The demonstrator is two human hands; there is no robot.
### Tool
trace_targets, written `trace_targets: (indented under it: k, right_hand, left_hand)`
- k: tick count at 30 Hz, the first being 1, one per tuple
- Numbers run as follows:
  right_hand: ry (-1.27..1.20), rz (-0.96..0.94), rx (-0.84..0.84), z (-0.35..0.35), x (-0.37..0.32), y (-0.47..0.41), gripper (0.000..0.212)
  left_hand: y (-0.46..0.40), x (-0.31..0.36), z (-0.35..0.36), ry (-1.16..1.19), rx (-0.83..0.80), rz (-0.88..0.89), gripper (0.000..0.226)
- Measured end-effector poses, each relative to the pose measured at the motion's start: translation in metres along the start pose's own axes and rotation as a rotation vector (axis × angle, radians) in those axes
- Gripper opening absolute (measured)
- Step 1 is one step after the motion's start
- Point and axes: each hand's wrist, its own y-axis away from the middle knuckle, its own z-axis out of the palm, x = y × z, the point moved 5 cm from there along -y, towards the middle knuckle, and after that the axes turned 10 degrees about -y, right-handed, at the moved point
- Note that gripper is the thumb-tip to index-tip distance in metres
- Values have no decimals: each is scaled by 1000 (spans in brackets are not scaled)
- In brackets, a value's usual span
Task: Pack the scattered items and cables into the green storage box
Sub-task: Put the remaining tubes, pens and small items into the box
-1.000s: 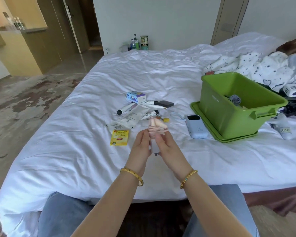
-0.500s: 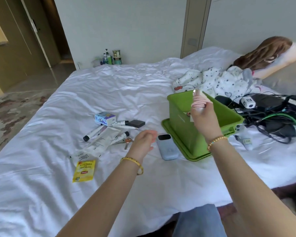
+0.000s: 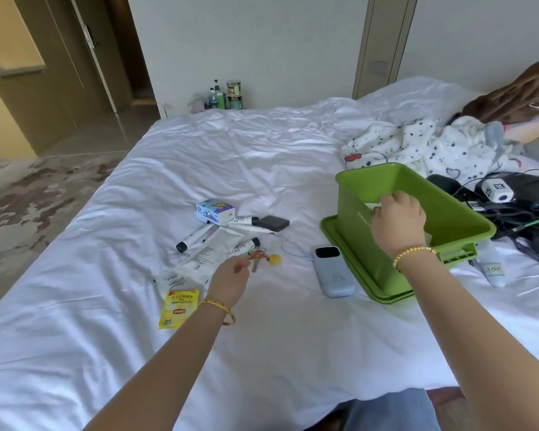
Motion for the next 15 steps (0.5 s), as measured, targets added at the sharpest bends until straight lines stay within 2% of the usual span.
trace_targets:
  k: [2, 4, 8, 11, 13, 15]
  right_hand:
    - [-87, -188, 162, 5, -35, 18, 39]
    - [-193, -334, 185, 20, -70, 36, 42]
    - [-397, -411, -160, 89, -126, 70, 40]
    - [-516, -287, -425, 143, -144, 88, 41]
    - [-471, -179, -520, 171, -142, 91, 47]
    - [-362, -115, -542, 192, -135, 89, 52]
  left_hand:
    - [-4, -15, -12, -43, 41, -12, 27]
    - [-7, -28, -27, -124, 113, -4, 28]
    - [-12, -62, -56, -304, 191, -41, 37]
    - [-12, -93, -74, -351, 141, -148, 45]
    - [-10, -109, -82, -373, 69, -193, 52]
    - [-7, -120, -83, -349, -49, -224, 59]
